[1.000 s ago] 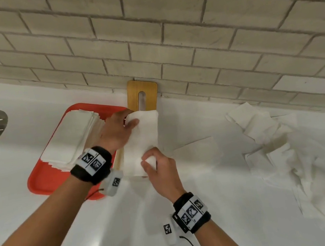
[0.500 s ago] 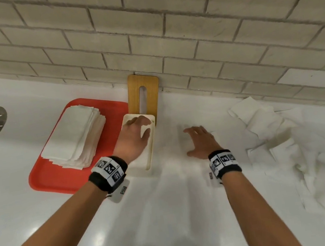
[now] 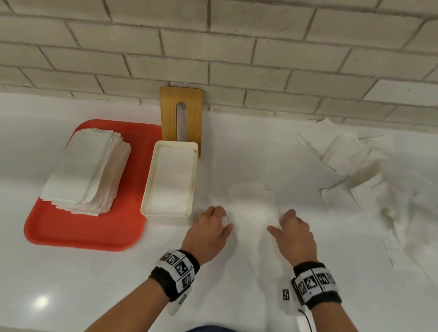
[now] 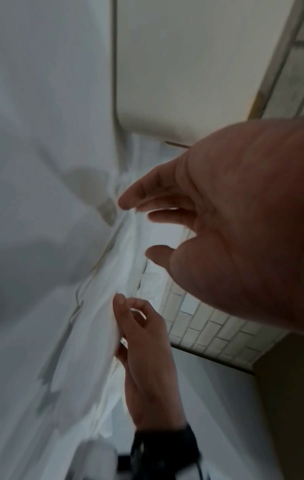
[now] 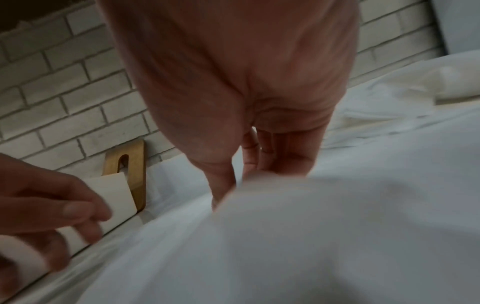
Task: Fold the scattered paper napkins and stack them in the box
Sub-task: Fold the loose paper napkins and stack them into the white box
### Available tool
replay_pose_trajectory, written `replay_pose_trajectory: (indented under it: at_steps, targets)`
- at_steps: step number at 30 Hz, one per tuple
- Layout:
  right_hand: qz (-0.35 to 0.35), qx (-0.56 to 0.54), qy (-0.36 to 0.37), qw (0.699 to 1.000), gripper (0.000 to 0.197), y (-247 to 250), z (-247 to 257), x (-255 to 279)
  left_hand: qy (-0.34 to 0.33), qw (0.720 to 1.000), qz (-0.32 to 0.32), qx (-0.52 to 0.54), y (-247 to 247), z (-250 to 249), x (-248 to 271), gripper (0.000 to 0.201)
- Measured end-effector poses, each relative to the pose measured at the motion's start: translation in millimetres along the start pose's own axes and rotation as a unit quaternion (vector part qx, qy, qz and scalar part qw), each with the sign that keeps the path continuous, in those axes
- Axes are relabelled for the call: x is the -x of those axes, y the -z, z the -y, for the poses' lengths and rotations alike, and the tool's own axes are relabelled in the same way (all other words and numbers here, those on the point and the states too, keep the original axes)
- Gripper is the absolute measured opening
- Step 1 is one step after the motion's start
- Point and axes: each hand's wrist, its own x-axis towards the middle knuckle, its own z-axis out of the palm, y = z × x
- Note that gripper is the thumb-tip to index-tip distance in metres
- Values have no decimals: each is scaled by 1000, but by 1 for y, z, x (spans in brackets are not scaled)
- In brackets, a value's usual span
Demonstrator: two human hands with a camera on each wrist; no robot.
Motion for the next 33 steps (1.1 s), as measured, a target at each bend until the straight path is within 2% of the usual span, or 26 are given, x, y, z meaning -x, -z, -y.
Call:
replay_pose_trajectory:
  at_steps: [2, 4, 6, 8, 11, 13, 17, 20, 21, 23, 24, 26, 27, 30, 33]
  targets:
    - [4, -56, -15, 998, 33, 0, -9, 10, 21, 1000, 4, -13, -10, -7, -14, 62]
    - [18, -124, -12, 992, 29, 3, -13, 18, 46, 998, 23, -47, -17, -15, -27, 76]
    - [17, -145, 16, 989, 22, 10, -12, 26, 66, 996, 33, -47, -19, -19, -38, 68]
    - [-4, -150, 55, 987, 18, 20, -12, 31, 77, 996, 38, -4, -20, -18, -45, 49]
    - [-27, -202, 68, 977, 18, 36, -12, 34, 79, 995, 46, 33, -22, -12, -49, 24]
    - [-34, -225, 59, 972, 18, 42, -12, 34, 75, 995, 38, 51, -24, -10, -50, 25]
    - [-37, -308, 29, 950, 14, 40, -8, 30, 80, 989, 12, 122, -23, -17, -48, 13]
    - [31, -420, 6, 907, 21, 28, -3, 27, 119, 966, -16, 229, -23, -19, -47, 18]
    - [52, -427, 5, 903, 19, 20, -3, 25, 137, 958, -27, 249, -24, -18, -48, 21]
    - [57, -371, -7, 927, 12, 5, -2, 21, 165, 947, -37, 272, -26, -17, -48, 28]
    - [50, -327, -19, 944, 14, -1, 0, 18, 169, 943, -39, 284, -26, -19, -48, 28]
    - [49, -246, -33, 967, 8, -7, 5, 16, 170, 935, -47, 309, -27, -21, -50, 23]
    - [51, -213, -25, 975, 15, -10, 8, 15, 173, 931, -52, 317, -28, -22, -51, 25]
    - [26, -192, -16, 981, 27, -12, 17, 13, 174, 938, -47, 297, -28, -26, -52, 48]
    - [12, -192, -23, 981, 27, -14, 22, 12, 140, 961, -29, 235, -31, -29, -50, 39]
